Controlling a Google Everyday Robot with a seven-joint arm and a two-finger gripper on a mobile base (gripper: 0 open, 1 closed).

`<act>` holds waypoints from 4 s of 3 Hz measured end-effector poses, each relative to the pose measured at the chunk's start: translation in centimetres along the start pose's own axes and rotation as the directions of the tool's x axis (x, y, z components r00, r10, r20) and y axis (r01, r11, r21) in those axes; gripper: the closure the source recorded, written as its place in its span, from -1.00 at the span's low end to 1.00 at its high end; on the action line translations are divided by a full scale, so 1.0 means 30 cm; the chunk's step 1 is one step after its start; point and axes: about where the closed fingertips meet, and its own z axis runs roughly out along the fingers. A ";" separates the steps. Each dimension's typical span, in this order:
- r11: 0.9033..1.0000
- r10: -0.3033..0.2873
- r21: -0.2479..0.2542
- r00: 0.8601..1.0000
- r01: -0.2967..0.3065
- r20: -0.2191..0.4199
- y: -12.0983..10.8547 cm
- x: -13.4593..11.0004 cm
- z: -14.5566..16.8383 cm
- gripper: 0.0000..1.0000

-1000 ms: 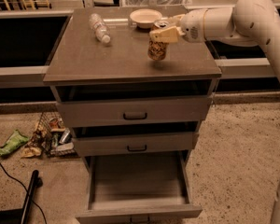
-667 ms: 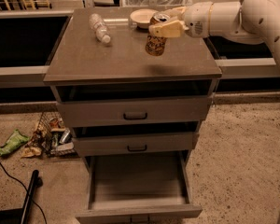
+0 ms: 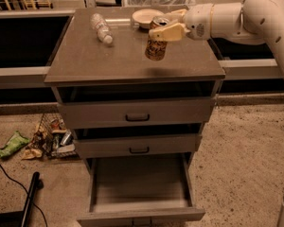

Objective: Place orange can into bottom drawer

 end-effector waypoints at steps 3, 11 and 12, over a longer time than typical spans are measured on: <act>0.917 -0.119 -0.384 0.993 0.108 -0.004 0.554 0.077 0.069 1.00; 0.964 -0.081 -0.263 0.991 0.050 -0.107 0.699 0.909 0.115 1.00; 0.967 -0.081 -0.252 0.988 0.046 -0.129 0.776 1.077 0.165 1.00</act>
Offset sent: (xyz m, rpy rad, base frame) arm -0.1667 0.0861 -0.0185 -0.1031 -0.1041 0.5087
